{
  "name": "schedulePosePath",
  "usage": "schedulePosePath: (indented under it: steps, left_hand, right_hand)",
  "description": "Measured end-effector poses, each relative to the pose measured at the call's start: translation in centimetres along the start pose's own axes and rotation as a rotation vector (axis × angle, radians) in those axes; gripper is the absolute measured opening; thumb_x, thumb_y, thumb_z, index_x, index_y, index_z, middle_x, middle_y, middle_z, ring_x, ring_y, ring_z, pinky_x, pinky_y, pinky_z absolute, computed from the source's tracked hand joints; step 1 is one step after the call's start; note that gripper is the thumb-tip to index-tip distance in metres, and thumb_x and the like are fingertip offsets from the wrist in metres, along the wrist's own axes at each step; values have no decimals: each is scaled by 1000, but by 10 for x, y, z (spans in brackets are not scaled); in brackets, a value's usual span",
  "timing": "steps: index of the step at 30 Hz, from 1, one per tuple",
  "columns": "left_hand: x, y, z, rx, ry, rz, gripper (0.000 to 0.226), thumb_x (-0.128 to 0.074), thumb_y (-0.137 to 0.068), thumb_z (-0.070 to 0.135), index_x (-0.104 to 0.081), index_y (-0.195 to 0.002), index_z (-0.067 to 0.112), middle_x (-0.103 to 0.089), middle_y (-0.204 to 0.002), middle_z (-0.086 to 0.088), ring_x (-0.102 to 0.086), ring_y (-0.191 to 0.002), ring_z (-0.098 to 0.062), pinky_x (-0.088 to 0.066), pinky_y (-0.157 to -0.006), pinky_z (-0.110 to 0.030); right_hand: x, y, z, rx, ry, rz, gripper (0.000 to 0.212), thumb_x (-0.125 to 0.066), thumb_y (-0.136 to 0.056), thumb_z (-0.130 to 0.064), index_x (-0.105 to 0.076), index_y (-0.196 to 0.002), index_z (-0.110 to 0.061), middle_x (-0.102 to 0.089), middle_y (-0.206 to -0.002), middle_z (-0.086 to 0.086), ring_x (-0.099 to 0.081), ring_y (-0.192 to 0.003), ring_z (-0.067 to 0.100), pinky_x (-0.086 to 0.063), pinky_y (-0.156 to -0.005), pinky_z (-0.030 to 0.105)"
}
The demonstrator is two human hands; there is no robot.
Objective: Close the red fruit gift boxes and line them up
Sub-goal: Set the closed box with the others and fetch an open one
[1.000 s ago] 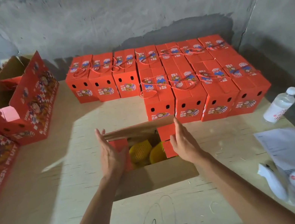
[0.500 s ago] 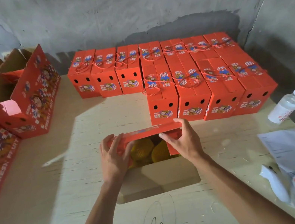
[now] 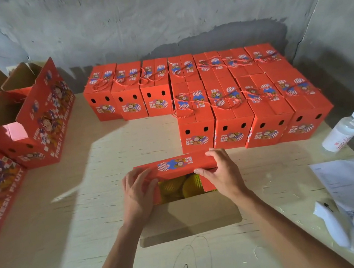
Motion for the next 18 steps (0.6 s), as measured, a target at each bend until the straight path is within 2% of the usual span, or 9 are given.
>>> schedulePosePath:
  steps: [4, 8, 10, 14, 18]
  left_hand:
    - [-1, -1, 5, -32, -27, -26, 33, -71, -95, 14, -71, -129, 14, -57, -134, -4, -41, -129, -27, -41, -111, -44]
    - [0, 1, 15, -135, -42, -36, 37, -61, -94, 0, -69, -130, 5, -61, -136, -12, -45, -134, -36, -35, -116, -44]
    - [1, 2, 11, -105, -2, -27, 38, -66, -92, -7, -70, -128, 4, -63, -137, -10, -47, -137, -31, -35, -117, -40]
    - [8, 7, -5, 69, 103, 55, 34, -75, -89, 1, -76, -120, 12, -68, -134, 1, -50, -139, -12, -40, -117, -34]
    - [6, 9, -10, 90, 113, 55, 29, -74, -91, 3, -77, -118, 11, -67, -135, 1, -49, -139, -10, -35, -117, -22]
  right_hand:
    - [-7, 0, 5, -20, -5, -48, 72, -80, -86, -45, -58, -143, -7, -54, -151, 5, -51, -139, 19, -43, -113, 30]
    - [-10, 0, 5, -13, -1, -76, 72, -79, -88, -40, -55, -146, -6, -48, -156, 6, -45, -145, 18, -39, -118, 31]
    - [-11, 1, 5, -8, 18, -85, 71, -78, -88, -40, -54, -146, -6, -46, -157, 6, -44, -145, 18, -38, -118, 30]
    - [-13, 2, 7, 2, 25, -108, 69, -75, -92, -38, -51, -149, -7, -42, -159, 4, -40, -148, 16, -33, -118, 24]
    - [-15, 2, 8, -2, 2, -122, 68, -74, -94, -35, -49, -151, -7, -39, -161, 4, -35, -150, 15, -32, -122, 27]
Point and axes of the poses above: each hand's wrist, its own y-axis away from the middle knuckle, its own x-axis out of the back of the hand, z = x × y, the point moved 10 cm from there along -y, towards the middle knuckle
